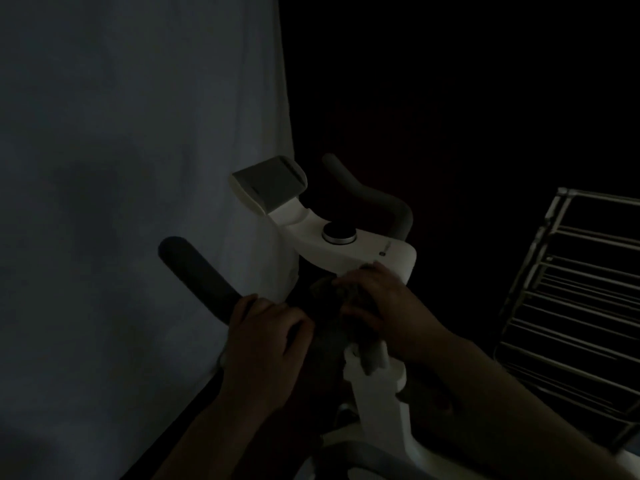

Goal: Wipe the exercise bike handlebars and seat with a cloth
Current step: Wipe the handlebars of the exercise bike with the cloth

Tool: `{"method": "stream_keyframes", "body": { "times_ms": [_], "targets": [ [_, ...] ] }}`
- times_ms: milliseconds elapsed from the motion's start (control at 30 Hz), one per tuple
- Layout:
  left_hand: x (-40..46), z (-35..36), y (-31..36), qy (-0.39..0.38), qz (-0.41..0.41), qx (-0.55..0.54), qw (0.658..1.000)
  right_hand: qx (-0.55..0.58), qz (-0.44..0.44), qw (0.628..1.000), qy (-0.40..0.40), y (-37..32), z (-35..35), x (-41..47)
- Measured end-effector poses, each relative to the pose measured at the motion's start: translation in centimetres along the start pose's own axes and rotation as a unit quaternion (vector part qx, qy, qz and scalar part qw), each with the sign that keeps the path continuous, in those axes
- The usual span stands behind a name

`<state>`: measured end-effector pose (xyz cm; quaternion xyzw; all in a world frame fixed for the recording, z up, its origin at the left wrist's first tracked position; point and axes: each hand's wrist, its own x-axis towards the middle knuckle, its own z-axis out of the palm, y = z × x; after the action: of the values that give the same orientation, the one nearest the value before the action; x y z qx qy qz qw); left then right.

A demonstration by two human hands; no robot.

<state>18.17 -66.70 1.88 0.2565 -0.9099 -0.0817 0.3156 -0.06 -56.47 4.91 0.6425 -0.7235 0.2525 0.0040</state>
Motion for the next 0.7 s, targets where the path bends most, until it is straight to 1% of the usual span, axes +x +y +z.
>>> {"method": "stream_keyframes", "body": {
  "times_ms": [33, 100, 133, 167, 233, 267, 333, 367, 433, 500, 533, 600, 633, 700],
  "targets": [
    [-0.2, 0.1, 0.0, 0.007, 0.001, -0.005, 1.000, 0.019, -0.001, 1.000, 0.008, -0.3, 0.6, -0.4],
    [-0.3, 0.2, -0.1, 0.017, 0.003, -0.010, 1.000, 0.035, -0.038, 0.999, -0.017, -0.9, 1.7, -1.2],
    [-0.4, 0.3, -0.2, 0.019, 0.011, 0.002, 1.000, 0.016, -0.058, 0.998, -0.028, -0.6, 1.6, -1.1],
    [-0.3, 0.3, -0.2, 0.021, 0.024, 0.019, 0.999, -0.005, -0.061, 0.998, -0.023, 0.1, 1.0, -0.6],
    [-0.2, 0.3, -0.1, 0.023, 0.032, 0.025, 0.999, -0.011, -0.018, 1.000, 0.021, 1.3, 0.1, 0.1],
    [-0.3, 0.2, 0.0, 0.033, 0.022, 0.011, 0.999, 0.014, 0.010, 0.999, 0.044, 1.1, 0.4, -0.1],
    [-0.5, 0.1, 0.3, 0.049, 0.004, -0.020, 0.999, 0.082, 0.012, 0.994, 0.066, -0.2, 1.4, -0.9],
    [-0.5, 0.1, 0.4, 0.053, 0.001, -0.024, 0.998, 0.085, -0.010, 0.995, 0.050, -0.4, 1.7, -1.3],
    [-0.3, 0.2, 0.5, 0.059, 0.004, -0.016, 0.998, 0.021, -0.046, 0.999, 0.018, 0.7, 1.1, -0.9],
    [-0.2, 0.2, 0.5, 0.056, -0.002, -0.008, 0.998, -0.007, -0.011, 0.999, 0.035, 2.1, 0.3, 0.2],
    [-0.3, 0.2, 0.6, 0.060, -0.003, -0.009, 0.998, 0.008, 0.011, 0.999, 0.050, 2.1, 0.5, 0.2],
    [-0.5, 0.2, 0.7, 0.067, -0.003, -0.015, 0.998, 0.091, 0.022, 0.992, 0.083, 1.1, 1.5, -0.4],
    [-0.5, 0.2, 0.8, 0.067, -0.003, -0.017, 0.998, 0.116, 0.010, 0.990, 0.075, 0.9, 1.9, -1.0],
    [-0.3, 0.4, 0.7, 0.064, -0.003, -0.010, 0.998, 0.071, -0.038, 0.996, 0.044, 1.9, 1.3, -1.1]
  ]
}}
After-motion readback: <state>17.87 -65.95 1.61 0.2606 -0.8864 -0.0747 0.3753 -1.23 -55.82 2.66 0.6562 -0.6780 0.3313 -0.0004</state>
